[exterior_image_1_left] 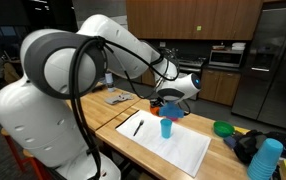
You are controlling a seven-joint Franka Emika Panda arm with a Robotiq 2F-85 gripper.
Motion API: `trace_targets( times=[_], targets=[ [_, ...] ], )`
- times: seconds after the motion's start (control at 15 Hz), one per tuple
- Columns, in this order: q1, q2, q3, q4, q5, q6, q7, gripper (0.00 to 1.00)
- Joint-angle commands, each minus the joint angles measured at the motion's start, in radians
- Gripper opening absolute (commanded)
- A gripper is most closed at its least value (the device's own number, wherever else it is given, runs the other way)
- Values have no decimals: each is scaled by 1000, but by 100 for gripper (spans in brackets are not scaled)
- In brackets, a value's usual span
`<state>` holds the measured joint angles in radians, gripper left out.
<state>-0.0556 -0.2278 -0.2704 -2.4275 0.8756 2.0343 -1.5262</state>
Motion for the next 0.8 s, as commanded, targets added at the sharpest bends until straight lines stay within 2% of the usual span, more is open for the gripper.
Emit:
trace_targets(
  times=[0.0, 0.27, 0.4, 0.73],
  targets=[
    [-29, 17, 12, 26, 47, -28, -33, 1],
    [-37, 15, 17, 24, 79, -59, -51, 1],
    [-44, 13, 30, 9, 59, -36, -32, 4],
    [-47, 17, 37, 7, 58, -35, -32, 4]
  ],
)
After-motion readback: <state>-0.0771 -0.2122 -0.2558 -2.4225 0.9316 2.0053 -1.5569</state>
